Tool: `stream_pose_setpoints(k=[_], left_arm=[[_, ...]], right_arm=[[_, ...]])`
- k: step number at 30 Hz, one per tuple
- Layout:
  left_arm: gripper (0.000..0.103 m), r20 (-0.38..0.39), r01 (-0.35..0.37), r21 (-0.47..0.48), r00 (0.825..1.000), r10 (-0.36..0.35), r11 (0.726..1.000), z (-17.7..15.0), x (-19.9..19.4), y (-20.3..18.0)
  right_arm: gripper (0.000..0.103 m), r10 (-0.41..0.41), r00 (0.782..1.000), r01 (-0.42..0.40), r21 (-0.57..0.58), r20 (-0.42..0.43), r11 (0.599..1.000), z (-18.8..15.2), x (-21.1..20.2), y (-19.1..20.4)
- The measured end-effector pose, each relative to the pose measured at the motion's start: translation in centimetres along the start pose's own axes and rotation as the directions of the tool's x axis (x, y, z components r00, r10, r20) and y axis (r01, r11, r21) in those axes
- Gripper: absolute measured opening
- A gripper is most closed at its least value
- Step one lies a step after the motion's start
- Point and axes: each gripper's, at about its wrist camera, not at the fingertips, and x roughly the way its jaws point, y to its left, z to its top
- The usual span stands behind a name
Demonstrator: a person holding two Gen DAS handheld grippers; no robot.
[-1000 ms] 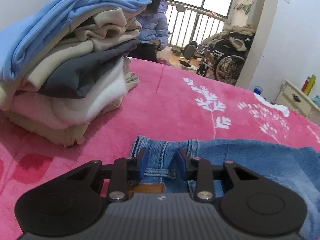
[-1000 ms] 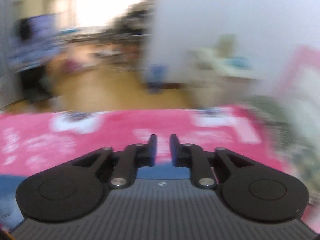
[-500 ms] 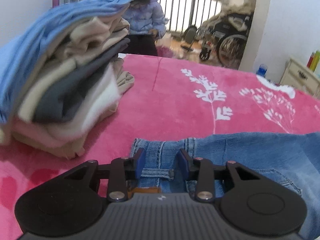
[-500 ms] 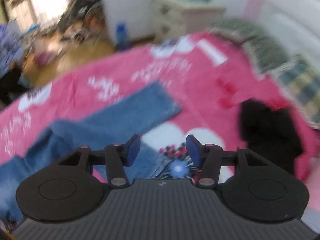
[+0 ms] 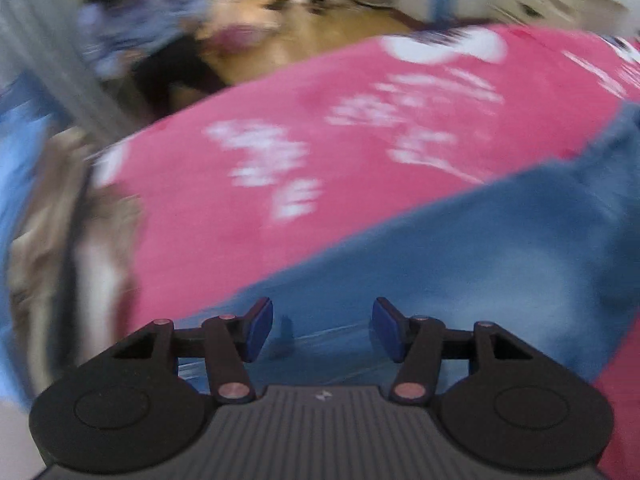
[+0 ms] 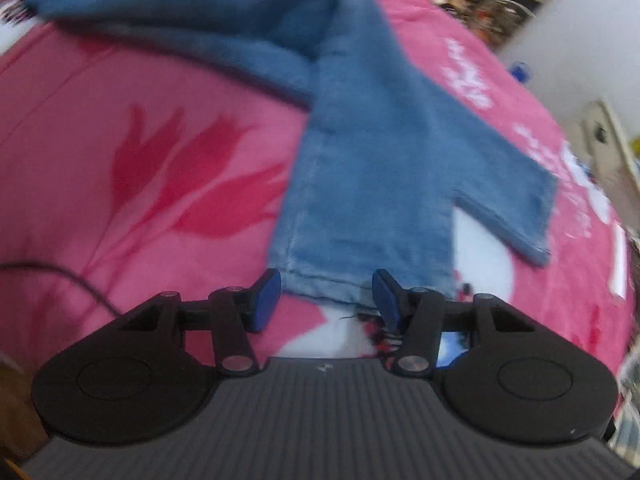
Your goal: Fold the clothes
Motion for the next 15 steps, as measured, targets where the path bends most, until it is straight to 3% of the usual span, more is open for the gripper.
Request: stream_pose_setpoints(k=[2,4,8,11,13,15], left_arm=[[0.057,-0.014,0.043,0.025,0.999,-0.043,0.999,0.2,1.2,-2.7],[0.057,-0.038,0.061,0.021,0.997,-0.060,0.998,0.0,2.4,-4.7],[0.057,-0.065,0.049,-0.010,0.997,-0.049,0.999,-0.7,3.4,-6.8],[0.057,-0.052,0.021,-0.009,0.998,-0.021,1.000,-1.2,3.2,-7.3],[0.057,-0.043,0.002,-0.007,0.999,-0.002,1.000,-1.5,3.0,-7.7],[0.057,-0.030,-0.018,0.018,0.999,0.018,1.000,-1.8,2.7,-8.1]], right_arm=[[0.051,0.031,0.999,-0.030,-0.031,0.011,0.999,-0.5,-0.3,0.2],[0.051,0.049,0.998,-0.044,-0.132,0.035,0.990,-0.7,-1.1,0.8],[0.052,0.054,0.995,-0.025,-0.334,0.079,0.942,-1.4,-1.1,1.6],[0.052,0.073,0.992,-0.031,-0.356,0.105,0.934,-1.7,0.3,1.2],[0.042,0.079,0.989,-0.030,-0.344,0.128,0.939,-1.6,0.3,1.0],[0.015,0.044,0.987,0.006,-0.305,0.156,0.952,-1.7,0.1,0.9]])
